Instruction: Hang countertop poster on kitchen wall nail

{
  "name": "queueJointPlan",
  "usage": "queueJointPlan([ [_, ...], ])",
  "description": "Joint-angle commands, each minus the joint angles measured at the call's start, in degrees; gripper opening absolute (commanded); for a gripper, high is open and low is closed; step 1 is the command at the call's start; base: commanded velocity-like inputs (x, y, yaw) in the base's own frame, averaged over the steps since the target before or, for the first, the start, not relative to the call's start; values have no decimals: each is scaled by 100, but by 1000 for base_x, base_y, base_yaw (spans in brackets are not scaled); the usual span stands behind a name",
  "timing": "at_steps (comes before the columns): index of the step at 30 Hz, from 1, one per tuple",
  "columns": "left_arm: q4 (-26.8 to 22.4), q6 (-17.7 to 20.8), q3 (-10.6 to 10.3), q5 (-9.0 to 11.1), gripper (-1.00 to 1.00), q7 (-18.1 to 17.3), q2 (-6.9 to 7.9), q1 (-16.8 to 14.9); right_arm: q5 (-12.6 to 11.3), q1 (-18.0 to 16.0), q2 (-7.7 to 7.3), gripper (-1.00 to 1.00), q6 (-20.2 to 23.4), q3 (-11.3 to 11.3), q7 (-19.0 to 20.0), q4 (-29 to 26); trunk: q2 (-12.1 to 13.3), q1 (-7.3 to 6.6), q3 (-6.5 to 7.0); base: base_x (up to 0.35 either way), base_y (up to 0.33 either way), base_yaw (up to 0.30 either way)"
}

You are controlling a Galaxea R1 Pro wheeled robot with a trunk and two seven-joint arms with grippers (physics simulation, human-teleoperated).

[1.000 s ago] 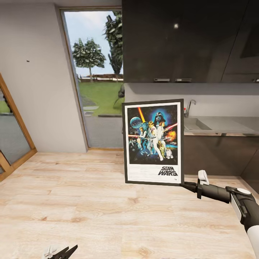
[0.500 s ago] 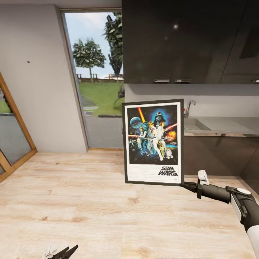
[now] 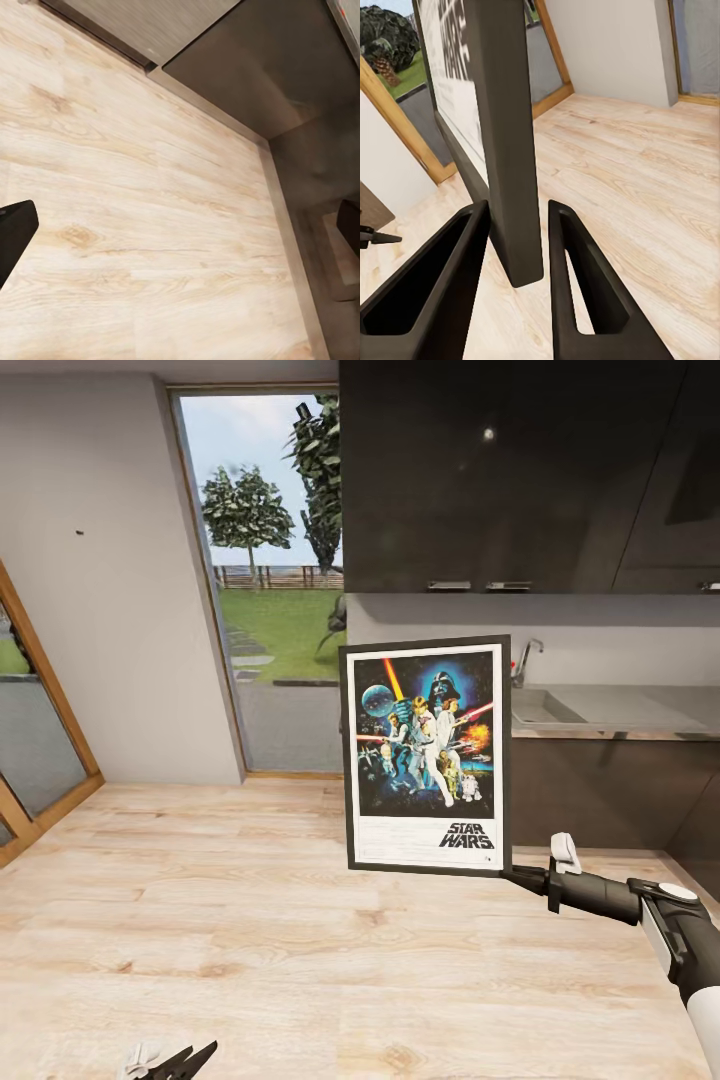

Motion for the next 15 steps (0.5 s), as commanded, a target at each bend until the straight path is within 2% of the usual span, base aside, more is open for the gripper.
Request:
queueJointPlan([
  [1,7,-30,-49,55,100,-12,2,-6,-4,-6,1,-100,61,-7,22,-1,-13,4,-13,0,0,0],
  [15,7,-30,-49,55,100,-12,1,-6,-4,-6,1,-100,61,-7,27,-1,-13,4,-13,0,0,0],
])
